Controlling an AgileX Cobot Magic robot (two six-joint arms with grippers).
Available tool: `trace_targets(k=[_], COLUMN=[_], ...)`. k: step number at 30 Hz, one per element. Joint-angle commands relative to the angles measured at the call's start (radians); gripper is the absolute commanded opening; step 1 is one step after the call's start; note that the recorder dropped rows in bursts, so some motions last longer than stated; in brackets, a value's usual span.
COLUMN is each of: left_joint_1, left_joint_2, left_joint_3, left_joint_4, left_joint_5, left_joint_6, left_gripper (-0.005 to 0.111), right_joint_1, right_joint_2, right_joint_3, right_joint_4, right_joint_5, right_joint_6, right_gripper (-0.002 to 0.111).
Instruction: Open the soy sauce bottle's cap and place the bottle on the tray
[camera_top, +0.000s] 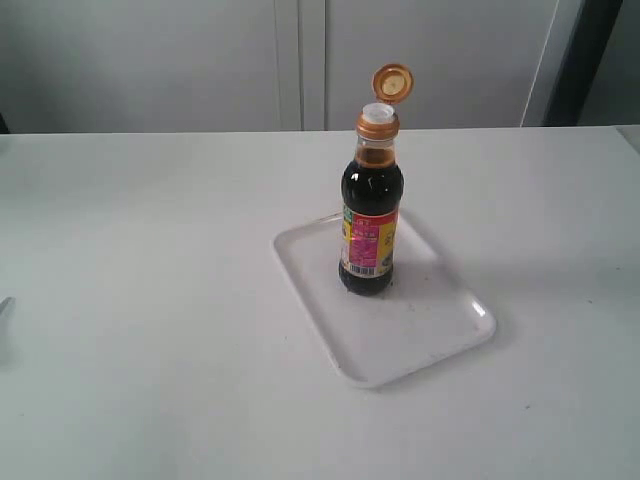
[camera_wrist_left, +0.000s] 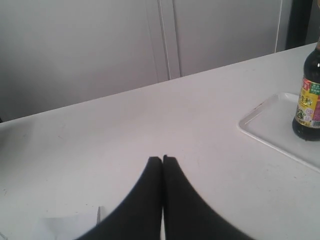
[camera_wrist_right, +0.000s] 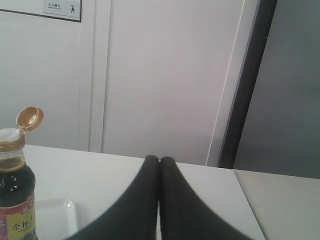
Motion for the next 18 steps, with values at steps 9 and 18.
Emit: trace_targets(k=[9, 18], left_joint_1=[0.002, 0.002], left_joint_2=[-0.035, -0.035], left_joint_3=[0.007, 0.007], left_joint_4=[-0.011, -0.011], left_joint_5=[0.041, 0.041], left_joint_6=[-0.014, -0.01], left_gripper=[0.0, 0.0], right_joint_1=[-0.012, -0.012], right_joint_2=[-0.01, -0.01], right_joint_3=[0.006, 0.006], right_joint_4=[0.005, 0.005], right_joint_5=[0.015, 0.015], right_joint_6=[0.006, 0.011], right_gripper=[0.0, 0.0])
